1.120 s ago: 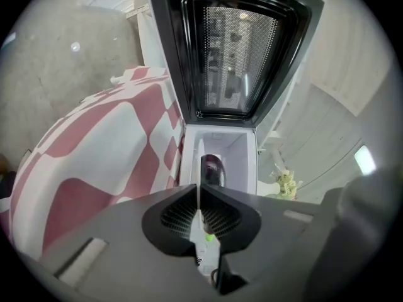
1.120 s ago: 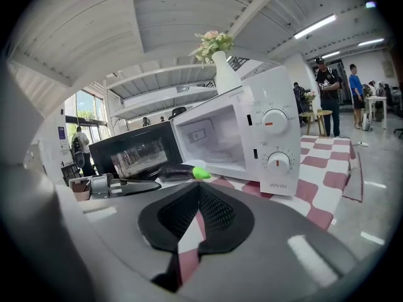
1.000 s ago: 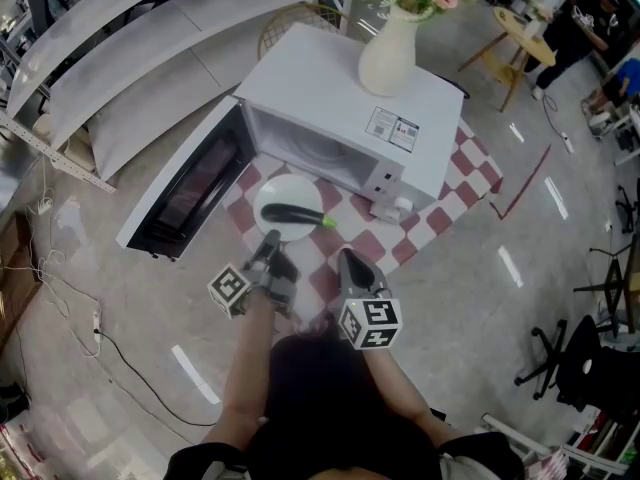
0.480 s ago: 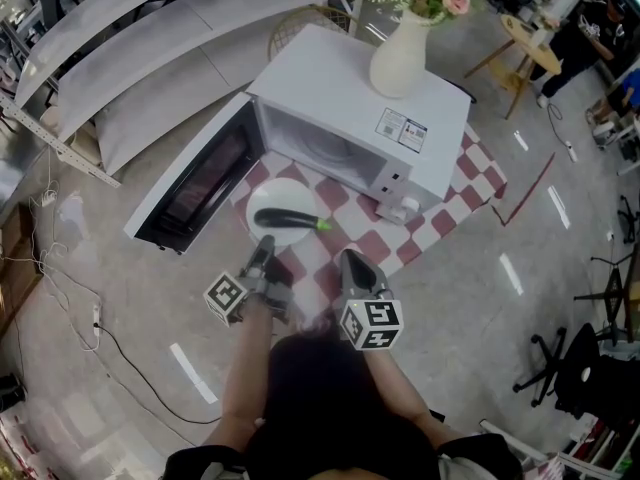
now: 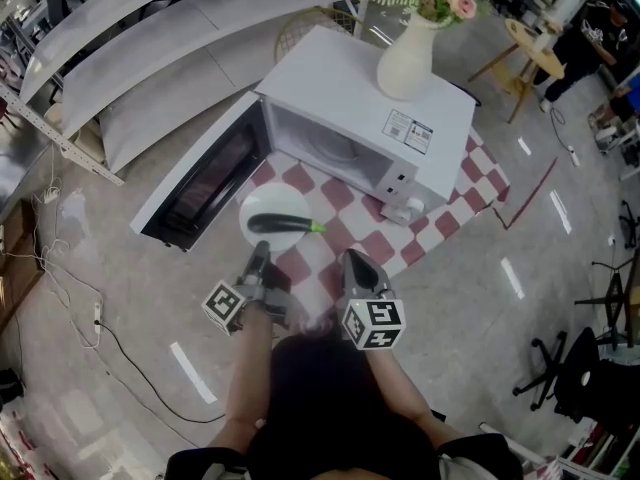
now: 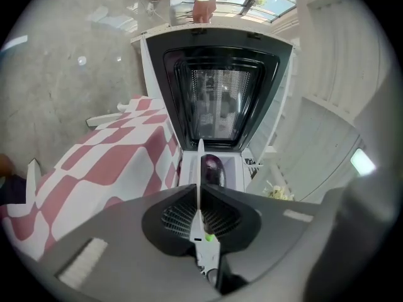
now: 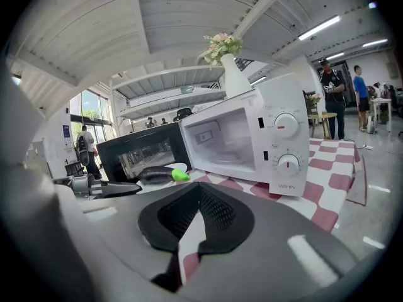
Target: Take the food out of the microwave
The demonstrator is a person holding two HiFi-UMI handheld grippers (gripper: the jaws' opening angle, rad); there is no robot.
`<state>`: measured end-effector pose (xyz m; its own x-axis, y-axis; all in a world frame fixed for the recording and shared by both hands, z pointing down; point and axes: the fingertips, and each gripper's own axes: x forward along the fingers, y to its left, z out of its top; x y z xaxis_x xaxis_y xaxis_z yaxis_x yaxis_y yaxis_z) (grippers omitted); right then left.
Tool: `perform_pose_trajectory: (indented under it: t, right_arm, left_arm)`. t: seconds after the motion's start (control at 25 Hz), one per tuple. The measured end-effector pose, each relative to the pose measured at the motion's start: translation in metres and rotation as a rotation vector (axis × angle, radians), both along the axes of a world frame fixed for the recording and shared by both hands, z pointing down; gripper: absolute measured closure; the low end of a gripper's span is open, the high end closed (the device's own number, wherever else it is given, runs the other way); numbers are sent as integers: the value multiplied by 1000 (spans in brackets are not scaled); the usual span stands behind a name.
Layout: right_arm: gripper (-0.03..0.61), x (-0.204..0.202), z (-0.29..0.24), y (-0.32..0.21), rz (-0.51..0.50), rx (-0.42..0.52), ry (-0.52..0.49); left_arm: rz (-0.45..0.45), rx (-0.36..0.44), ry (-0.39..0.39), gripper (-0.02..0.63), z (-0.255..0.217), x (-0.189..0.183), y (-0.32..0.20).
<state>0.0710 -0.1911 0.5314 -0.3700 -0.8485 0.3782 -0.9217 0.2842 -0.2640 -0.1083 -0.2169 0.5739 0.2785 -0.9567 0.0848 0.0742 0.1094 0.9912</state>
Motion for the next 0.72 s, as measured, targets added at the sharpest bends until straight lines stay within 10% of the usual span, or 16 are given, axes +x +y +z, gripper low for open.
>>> perform_pose_trajectory:
  t: [0.72]
  right_arm:
    - [578, -1, -3, 0, 25, 26, 16]
  left_arm:
    - [-136, 0, -56, 589, -3, -47, 21]
